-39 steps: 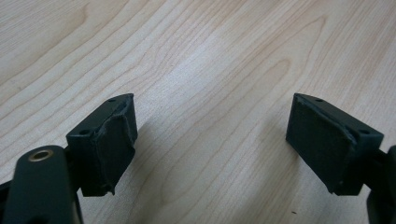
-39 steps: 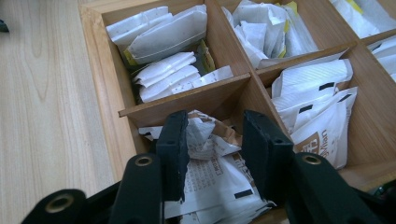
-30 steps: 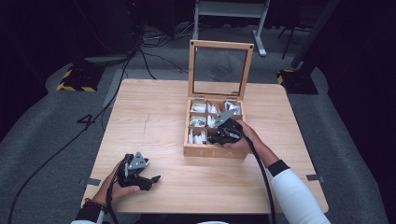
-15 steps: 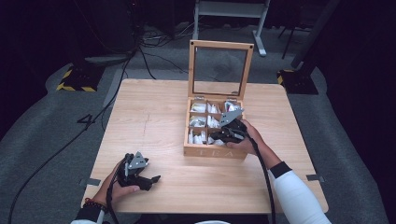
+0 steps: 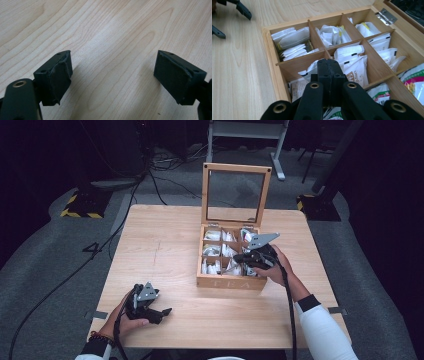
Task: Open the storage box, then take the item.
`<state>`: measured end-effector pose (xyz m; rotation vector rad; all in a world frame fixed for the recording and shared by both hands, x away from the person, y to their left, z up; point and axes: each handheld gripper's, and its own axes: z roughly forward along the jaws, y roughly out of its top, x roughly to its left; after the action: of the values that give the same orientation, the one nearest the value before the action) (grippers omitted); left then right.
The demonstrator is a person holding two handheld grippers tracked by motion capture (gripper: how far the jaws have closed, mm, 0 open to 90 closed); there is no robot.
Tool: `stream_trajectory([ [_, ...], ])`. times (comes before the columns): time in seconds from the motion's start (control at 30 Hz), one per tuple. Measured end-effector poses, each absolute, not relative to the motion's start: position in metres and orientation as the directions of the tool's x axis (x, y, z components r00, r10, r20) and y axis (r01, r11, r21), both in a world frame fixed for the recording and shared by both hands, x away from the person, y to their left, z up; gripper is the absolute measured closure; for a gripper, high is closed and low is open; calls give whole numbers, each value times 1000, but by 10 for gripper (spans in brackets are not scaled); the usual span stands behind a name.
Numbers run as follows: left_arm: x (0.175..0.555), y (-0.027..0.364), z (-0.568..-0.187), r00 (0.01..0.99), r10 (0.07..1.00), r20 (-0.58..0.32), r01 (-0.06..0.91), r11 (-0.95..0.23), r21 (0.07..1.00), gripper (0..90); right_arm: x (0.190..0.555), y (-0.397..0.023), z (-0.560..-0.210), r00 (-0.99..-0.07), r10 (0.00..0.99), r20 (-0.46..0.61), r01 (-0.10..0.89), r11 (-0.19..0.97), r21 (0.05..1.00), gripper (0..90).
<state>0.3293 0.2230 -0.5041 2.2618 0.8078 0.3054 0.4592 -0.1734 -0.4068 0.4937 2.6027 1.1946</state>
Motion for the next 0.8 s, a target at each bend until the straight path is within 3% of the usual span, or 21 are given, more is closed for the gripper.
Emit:
stream_trajectory([
  [0.8,328,223,-504,774,633,-15,467,-554,689,158,437,-225,-369,-883,462,-82,170,478,862,900],
])
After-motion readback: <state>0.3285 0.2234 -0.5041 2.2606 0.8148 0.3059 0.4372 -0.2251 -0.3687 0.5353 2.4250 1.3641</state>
